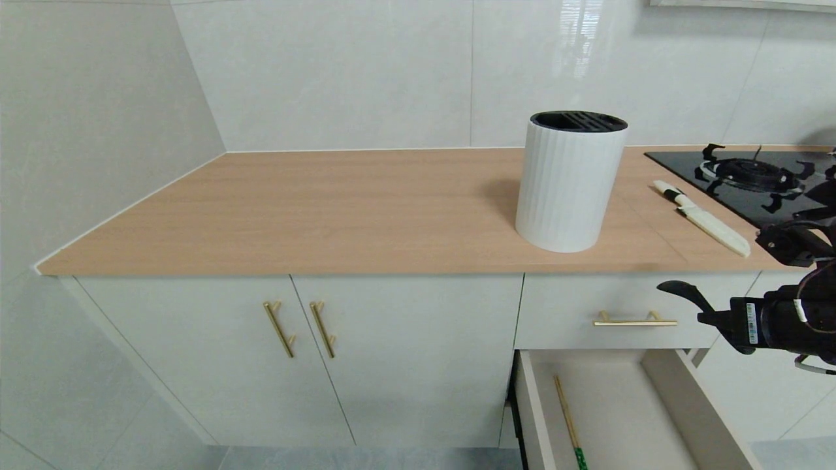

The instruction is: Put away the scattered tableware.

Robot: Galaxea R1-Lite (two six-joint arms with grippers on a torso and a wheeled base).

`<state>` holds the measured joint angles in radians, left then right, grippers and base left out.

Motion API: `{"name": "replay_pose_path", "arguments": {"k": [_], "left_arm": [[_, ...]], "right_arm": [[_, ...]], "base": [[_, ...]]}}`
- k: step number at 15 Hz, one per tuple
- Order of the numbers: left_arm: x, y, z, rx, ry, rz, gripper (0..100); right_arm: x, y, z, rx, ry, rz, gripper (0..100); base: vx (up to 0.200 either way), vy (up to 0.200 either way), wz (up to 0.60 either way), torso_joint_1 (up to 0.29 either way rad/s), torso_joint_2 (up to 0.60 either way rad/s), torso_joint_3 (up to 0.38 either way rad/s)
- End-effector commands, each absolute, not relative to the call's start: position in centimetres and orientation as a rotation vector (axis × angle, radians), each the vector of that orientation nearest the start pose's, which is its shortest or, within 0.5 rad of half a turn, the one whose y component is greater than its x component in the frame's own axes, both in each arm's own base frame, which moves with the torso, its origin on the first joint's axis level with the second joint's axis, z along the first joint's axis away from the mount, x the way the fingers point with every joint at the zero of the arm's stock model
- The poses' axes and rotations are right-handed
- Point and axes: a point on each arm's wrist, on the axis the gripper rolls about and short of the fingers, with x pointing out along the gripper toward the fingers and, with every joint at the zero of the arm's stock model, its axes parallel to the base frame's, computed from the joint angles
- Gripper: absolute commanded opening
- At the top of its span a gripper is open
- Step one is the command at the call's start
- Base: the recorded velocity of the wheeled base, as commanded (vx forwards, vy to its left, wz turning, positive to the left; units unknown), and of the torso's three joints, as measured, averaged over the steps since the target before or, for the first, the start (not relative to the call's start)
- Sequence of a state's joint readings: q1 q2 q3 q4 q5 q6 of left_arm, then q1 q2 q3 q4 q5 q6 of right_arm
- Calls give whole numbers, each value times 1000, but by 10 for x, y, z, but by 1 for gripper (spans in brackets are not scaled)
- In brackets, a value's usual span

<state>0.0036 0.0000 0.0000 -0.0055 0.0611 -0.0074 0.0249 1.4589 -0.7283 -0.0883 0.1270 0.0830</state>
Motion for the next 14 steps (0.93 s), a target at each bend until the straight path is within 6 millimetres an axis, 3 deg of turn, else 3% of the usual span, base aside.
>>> {"name": "replay_pose_path", "arguments": {"k": [1, 14], "left_arm": [[-23, 1, 76, -8, -5, 66, 100], [-23, 1, 76, -8, -5, 66, 100]], "right_arm": [[229, 9, 174, 112, 658, 122, 0], [231, 13, 165, 87, 697, 144, 0]], "base": [[0, 0, 0, -188, 476, 286], [0, 0, 0, -149, 465, 317]]}}
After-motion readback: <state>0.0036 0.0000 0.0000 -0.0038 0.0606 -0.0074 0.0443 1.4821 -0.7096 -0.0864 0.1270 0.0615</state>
